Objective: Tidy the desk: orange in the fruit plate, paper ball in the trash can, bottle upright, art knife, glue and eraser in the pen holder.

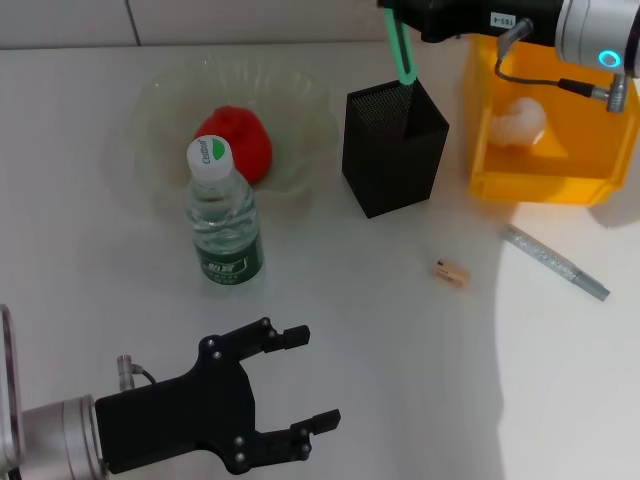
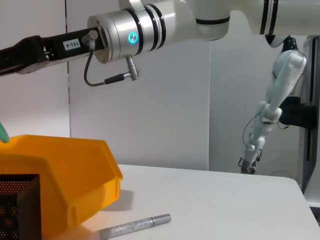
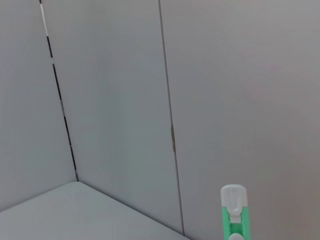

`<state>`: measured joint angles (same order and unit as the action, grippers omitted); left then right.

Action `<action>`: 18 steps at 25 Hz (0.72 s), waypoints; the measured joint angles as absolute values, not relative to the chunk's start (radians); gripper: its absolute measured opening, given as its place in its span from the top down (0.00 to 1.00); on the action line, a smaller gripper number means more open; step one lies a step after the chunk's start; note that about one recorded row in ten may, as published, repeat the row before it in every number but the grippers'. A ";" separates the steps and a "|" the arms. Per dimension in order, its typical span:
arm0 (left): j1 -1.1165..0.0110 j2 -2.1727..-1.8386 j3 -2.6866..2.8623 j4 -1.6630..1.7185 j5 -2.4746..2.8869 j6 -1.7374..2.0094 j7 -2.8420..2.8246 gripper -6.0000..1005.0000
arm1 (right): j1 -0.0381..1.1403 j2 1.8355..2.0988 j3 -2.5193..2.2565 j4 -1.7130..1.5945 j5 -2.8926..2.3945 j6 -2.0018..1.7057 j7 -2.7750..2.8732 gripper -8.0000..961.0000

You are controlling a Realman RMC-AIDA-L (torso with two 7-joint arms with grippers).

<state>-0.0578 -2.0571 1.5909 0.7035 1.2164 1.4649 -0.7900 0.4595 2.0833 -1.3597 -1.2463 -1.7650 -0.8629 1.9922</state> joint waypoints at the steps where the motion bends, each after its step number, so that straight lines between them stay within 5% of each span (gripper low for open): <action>1: -0.058 -2.057 1.591 0.703 1.216 1.465 -0.790 0.19 | 0.473 2.083 -1.359 -1.202 -1.734 -0.847 1.946 0.82; 18: -0.060 -2.057 1.589 0.702 1.216 1.465 -0.790 0.19 | 0.479 2.086 -1.367 -0.973 -1.462 -0.822 1.568 0.74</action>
<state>-0.0598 -2.0571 1.5892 0.7025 1.2164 1.4649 -0.7900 0.4788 2.0859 -1.3669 -0.9726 -1.4619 -0.8219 1.5676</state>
